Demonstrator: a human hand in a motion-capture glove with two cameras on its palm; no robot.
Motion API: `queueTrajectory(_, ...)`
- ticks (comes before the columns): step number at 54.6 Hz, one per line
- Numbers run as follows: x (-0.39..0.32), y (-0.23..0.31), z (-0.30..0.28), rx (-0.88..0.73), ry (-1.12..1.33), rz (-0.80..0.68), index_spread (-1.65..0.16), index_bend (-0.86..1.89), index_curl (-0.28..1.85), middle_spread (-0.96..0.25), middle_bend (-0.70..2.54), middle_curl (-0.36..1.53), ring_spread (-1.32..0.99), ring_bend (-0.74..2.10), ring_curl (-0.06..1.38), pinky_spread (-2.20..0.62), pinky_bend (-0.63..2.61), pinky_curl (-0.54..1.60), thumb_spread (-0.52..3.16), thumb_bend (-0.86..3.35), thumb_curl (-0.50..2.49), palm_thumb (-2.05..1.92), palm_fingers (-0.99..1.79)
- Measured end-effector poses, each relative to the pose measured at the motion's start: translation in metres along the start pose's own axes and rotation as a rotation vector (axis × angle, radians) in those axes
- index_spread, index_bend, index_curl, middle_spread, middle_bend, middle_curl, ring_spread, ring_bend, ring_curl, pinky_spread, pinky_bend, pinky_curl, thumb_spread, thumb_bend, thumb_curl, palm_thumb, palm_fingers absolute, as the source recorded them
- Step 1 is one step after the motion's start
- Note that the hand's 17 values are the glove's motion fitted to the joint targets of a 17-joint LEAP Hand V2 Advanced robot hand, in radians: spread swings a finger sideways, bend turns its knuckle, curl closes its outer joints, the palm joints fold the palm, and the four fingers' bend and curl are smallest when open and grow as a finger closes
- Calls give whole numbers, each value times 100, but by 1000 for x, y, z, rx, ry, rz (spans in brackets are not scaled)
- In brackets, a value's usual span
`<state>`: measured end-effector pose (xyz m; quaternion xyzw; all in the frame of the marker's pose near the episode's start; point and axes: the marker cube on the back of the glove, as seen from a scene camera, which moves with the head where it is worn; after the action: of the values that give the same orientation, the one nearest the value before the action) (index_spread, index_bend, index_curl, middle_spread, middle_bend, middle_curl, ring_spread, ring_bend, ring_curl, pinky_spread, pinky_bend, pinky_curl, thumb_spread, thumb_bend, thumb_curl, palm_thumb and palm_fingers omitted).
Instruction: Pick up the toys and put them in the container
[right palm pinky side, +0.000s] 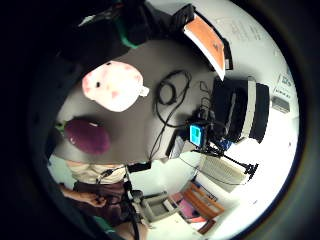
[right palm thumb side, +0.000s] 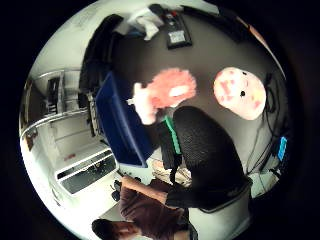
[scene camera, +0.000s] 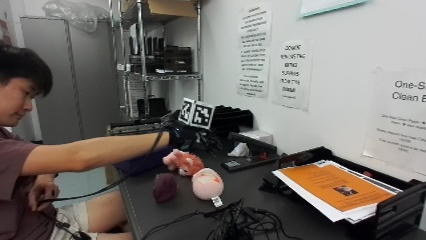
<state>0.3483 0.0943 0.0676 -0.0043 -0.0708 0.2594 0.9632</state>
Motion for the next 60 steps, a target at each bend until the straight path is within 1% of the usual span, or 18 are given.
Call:
queueTrajectory(9,13,-53,64,-164,68,122,-23,9,16,-2,11,20,1,36,18,4,110,37,137,-2,17,-1,-27)
queueTrajectory(14,28,-64,99,-327,107,158,-24,7,16,1,8,19,4,30,18,6,114,38,130,-1,20,1,-32)
queueTrajectory(17,39,-69,115,-349,94,167,-23,3,14,2,4,17,5,35,20,6,122,40,125,0,22,4,-30)
queueTrajectory(19,42,-72,120,-315,75,164,-23,3,14,3,5,16,6,36,21,6,123,40,123,0,24,5,-30)
queueTrajectory(21,45,-77,122,-255,52,157,-23,5,13,3,7,15,5,49,24,4,123,40,126,3,26,12,-17)
queueTrajectory(22,46,-79,123,-220,41,152,-24,5,13,2,16,17,3,65,28,2,117,38,129,8,28,20,6)
queueTrajectory(24,48,-83,123,-153,24,137,-24,7,12,2,21,19,-1,76,29,-2,114,37,131,10,30,25,15)
queueTrajectory(28,48,-85,125,-26,7,119,-25,15,13,-3,46,27,-12,97,35,-13,103,33,136,17,34,38,56)
queueTrajectory(31,45,-86,125,75,12,107,-25,16,13,-6,51,29,-18,105,38,-18,101,33,134,21,39,46,61)
queueTrajectory(32,44,-85,125,107,17,103,-26,20,15,-9,57,32,-20,106,40,-20,107,36,125,23,43,55,71)
queueTrajectory(34,43,-83,123,159,24,100,-27,22,16,-12,64,35,-24,108,42,-22,109,36,119,23,46,59,79)
queueTrajectory(39,38,-79,116,175,-9,98,-32,36,19,-19,82,43,-30,115,46,-28,107,38,103,24,54,67,97)
queueTrajectory(40,37,-78,114,168,-19,98,-31,30,18,-20,77,42,-31,112,46,-28,109,39,102,23,54,66,79)
queueTrajectory(41,37,-77,111,161,-28,98,-33,40,23,-21,86,47,-32,118,50,-29,108,42,98,24,56,68,94)
queueTrajectory(42,36,-75,107,154,-38,97,-33,42,23,-22,90,48,-33,118,50,-30,107,41,96,23,57,68,96)
queueTrajectory(46,29,-71,88,147,-49,91,-36,49,27,-25,96,52,-37,120,53,-32,108,44,87,22,61,69,90)
queueTrajectory(56,-28,-48,-30,278,-5,43,-40,67,38,-27,111,63,-43,129,61,-35,114,51,70,20,71,70,78)
queueTrajectory(60,-56,-38,-63,311,-12,8,-41,73,42,-27,115,67,-44,132,63,-36,117,53,66,19,75,70,73)
